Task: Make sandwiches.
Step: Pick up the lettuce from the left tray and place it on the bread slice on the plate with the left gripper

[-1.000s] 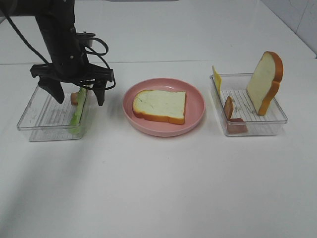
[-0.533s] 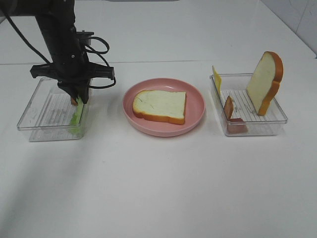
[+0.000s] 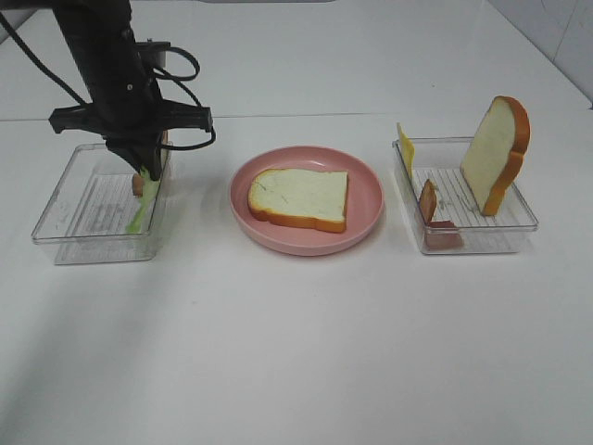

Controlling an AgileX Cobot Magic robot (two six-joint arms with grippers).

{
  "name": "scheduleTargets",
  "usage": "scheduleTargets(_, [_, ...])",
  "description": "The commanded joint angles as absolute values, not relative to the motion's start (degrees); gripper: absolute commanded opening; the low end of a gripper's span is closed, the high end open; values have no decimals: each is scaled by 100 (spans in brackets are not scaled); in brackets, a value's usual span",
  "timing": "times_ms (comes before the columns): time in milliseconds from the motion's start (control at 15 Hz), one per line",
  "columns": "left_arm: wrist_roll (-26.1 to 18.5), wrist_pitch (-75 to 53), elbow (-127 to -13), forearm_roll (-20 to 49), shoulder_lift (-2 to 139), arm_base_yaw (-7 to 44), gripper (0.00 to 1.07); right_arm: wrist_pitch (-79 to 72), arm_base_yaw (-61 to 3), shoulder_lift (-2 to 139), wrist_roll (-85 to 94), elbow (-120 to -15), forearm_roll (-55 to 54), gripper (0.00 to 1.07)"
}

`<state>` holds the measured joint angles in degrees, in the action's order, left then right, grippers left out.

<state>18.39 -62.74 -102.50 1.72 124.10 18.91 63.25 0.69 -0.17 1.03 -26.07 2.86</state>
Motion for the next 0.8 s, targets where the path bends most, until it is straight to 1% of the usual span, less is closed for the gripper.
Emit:
scheduleTargets(67, [1856,-6388,-10382,504,12118,1919,0,6297,97,-189,126,-2584,269,99])
scheduleTargets(200, [1748,-6555,-10743,791,11975,2034,0,6297,97,-189,126,-2584,269,99])
scheduleTargets(267, [1696,-6623,-11138,854,11975,2172,0,6297,97,-189,126,-2584,269,99])
scheduleTargets(333, [1696,-6589,-11259,900,11975,2217,0,6297,97,-189,126,-2584,269,99])
scheduleTargets(533, [1690,-6176,-11665,1346,11981,2389,0,6297,97,-189,126,-2584,269,99])
scheduleTargets(667, [1461,-5506,-11694,2160,12021,2464,0,6297,97,-189,126,-2584,269,99])
scheduleTargets(733, [1272,-5329,-11694,2532,12078,2481,0,6297,97,-183,126,-2584,269,99])
scheduleTargets(800, [1146,-5254,-11694,2750,12141,2481,0,6297,97,-178,126,-2584,269,99])
